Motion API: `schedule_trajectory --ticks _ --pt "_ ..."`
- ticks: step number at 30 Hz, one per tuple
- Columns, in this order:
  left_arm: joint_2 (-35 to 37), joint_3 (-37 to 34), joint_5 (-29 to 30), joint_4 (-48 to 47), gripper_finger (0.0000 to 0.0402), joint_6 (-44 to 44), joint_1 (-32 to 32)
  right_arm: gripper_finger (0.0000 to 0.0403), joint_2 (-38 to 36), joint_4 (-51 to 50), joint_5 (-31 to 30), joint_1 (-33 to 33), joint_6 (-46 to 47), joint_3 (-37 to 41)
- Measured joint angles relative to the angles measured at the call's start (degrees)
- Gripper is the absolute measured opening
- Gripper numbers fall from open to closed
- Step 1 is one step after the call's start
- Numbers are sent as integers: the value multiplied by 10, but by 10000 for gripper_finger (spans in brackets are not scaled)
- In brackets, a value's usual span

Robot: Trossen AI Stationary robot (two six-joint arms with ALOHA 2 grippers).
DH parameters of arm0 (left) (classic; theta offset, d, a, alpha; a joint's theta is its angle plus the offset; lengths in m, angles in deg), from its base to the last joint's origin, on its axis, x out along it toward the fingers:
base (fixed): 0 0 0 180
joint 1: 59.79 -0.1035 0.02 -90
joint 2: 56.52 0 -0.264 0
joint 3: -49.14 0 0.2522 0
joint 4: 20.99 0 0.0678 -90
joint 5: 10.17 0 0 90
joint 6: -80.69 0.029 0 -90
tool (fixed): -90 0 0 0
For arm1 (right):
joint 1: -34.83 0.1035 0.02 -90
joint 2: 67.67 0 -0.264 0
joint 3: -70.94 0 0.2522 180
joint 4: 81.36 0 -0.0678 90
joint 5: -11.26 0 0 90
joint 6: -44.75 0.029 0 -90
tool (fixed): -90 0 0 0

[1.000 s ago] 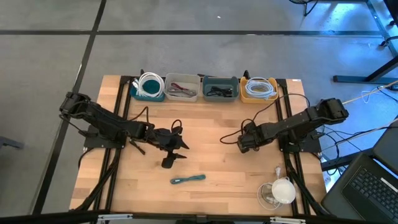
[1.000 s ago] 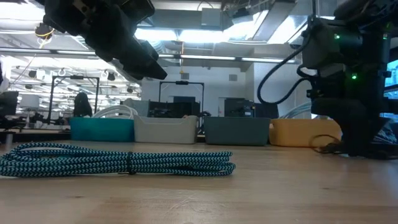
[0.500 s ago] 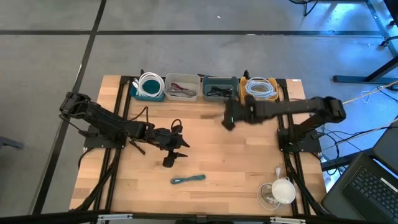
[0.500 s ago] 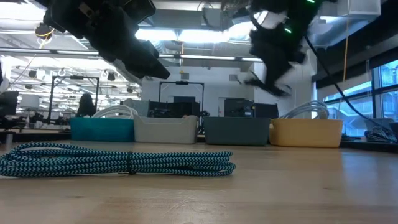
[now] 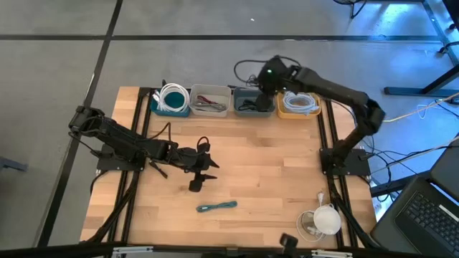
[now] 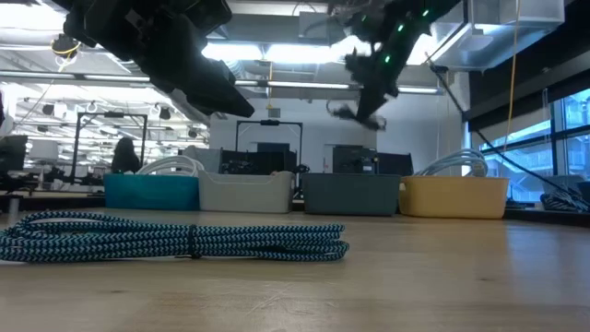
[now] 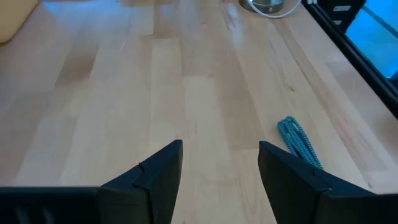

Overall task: Pick & Place USB Port
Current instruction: Put the black USB cable into the dark blue bin, then put the black and blue USB cable into the gray bin

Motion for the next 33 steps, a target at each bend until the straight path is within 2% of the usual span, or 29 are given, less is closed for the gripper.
schedule_trajectory --ticks 11,16,21,23,30,33 --pt "0 0 3 4 200 0 0 21 166 -11 7 -19 -51 -34" --pt "0 0 3 4 200 0 0 21 209 -8 13 -20 -52 -34" --pt "0 0 3 4 200 0 0 23 219 -2 11 -20 -50 -34" --pt "0 0 3 4 200 0 0 45 219 1 11 -20 -43 -35" --pt "0 0 3 4 200 0 0 179 215 -3 9 -20 -16 -35" --pt "0 0 3 4 200 0 0 219 206 -12 8 -20 -2 -35"
